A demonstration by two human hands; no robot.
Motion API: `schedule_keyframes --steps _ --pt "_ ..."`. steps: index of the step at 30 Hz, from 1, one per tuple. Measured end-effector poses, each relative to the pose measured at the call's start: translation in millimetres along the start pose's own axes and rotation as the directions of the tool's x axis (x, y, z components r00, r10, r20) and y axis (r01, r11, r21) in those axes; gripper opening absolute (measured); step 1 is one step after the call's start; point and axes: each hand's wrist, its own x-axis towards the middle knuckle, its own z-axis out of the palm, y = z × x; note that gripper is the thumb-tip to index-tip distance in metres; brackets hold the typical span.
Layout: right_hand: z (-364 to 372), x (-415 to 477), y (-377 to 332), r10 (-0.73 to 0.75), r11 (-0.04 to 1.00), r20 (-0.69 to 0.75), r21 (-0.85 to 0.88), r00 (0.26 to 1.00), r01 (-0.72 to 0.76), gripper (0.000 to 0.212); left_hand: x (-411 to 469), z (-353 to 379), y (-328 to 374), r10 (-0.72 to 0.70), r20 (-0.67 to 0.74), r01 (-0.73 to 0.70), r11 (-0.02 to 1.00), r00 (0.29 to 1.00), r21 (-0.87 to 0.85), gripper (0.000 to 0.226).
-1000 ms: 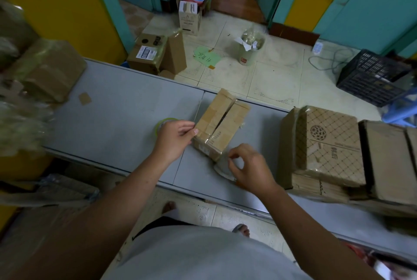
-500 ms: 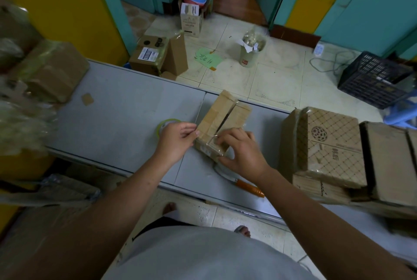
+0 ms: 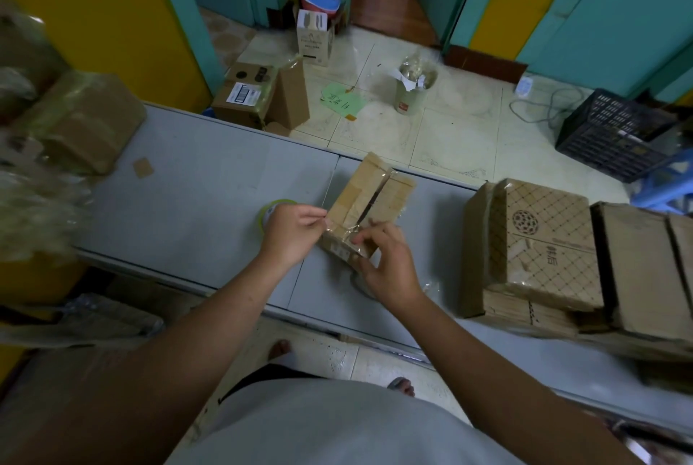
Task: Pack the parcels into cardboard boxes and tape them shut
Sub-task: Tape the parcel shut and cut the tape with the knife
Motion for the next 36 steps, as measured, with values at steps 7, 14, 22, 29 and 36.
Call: schedule_keyframes --steps 7,14,22,29,36 --pt "-27 -8 7 -0.049 0.997 0.084 -0.052 0.995 0.054 0.039 6 -1 9 -0.094 0.086 0.096 0.995 0.992 -0.029 0.041" --pt "-45 12 7 0.407 0.908 -0.149 0.175 0.901 -0.381 0.049 -2 -2 19 -0.104 0.119 0.105 0.994 0.987 0.003 0.056" --pt "-76 113 18 0.480 0.877 0.076 -0.015 0.874 -0.481 0.063 -44 31 23 -0.324 0.046 0.304 0.818 0.945 -0.489 0.084" --pt "-76 94 24 0.498 0.866 -0.049 0.075 0.866 -0.494 0.030 -16 34 44 -0.151 -0.005 0.132 0.878 0.989 -0.460 0.049" --pt "-78 34 -8 0.450 0.886 -0.080 0.165 0.889 -0.433 0.024 74 16 74 0.036 0.167 -0.046 0.997 0.985 0.057 0.069"
